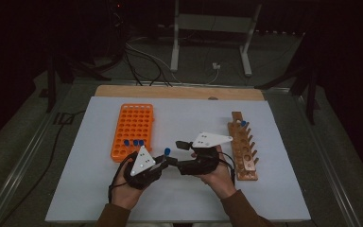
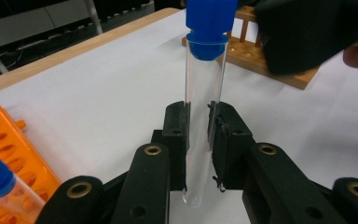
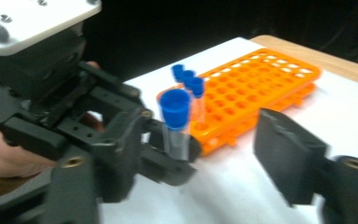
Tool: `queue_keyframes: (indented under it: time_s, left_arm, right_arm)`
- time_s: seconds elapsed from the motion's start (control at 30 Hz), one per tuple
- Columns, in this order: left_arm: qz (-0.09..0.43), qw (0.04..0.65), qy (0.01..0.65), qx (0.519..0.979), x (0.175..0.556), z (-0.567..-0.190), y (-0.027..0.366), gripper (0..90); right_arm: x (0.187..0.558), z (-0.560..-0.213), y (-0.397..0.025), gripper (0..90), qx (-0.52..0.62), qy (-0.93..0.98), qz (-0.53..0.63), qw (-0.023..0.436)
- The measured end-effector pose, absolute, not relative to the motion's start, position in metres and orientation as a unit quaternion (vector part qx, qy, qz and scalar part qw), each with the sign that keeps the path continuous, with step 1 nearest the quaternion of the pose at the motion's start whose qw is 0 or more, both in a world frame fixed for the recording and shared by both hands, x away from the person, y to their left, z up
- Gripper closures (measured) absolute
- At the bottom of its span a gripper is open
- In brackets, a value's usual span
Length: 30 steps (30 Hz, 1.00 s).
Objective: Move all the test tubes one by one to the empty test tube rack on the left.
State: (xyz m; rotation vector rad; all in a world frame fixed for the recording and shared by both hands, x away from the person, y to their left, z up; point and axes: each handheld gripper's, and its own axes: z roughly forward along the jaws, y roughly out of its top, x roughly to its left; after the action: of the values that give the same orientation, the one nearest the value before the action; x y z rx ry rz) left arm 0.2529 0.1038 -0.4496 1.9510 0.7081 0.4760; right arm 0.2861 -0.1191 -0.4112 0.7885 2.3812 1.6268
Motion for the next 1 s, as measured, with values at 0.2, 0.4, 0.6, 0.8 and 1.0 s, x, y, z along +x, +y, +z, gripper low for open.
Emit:
queue_keyframes:
  time_s: [0.2,0.4,0.6,0.8,1.0]
  left_arm:
    - [0.198,0.487,0.303,0.795,0.254,-0.448,0.110,77.8]
    - [0.204,0.495,0.311,0.786,0.256,-0.443,0.121,77.8]
    - [0.216,0.502,0.324,0.772,0.258,-0.436,0.135,77.8]
    - [0.224,0.510,0.342,0.757,0.260,-0.431,0.151,77.8]
    - [0.233,0.513,0.352,0.747,0.260,-0.428,0.161,77.8]
  right_arm:
    - [0.290,-0.411,-0.130,11.3,0.296,0.787,0.533,0.096]
    - [0.293,-0.413,-0.141,6.4,0.312,0.783,0.528,0.102]
    - [0.295,-0.417,-0.153,3.4,0.325,0.781,0.522,0.110]
    - [0.295,-0.421,-0.167,2.3,0.343,0.775,0.515,0.127]
    - [0.295,-0.425,-0.180,1.7,0.355,0.770,0.512,0.135]
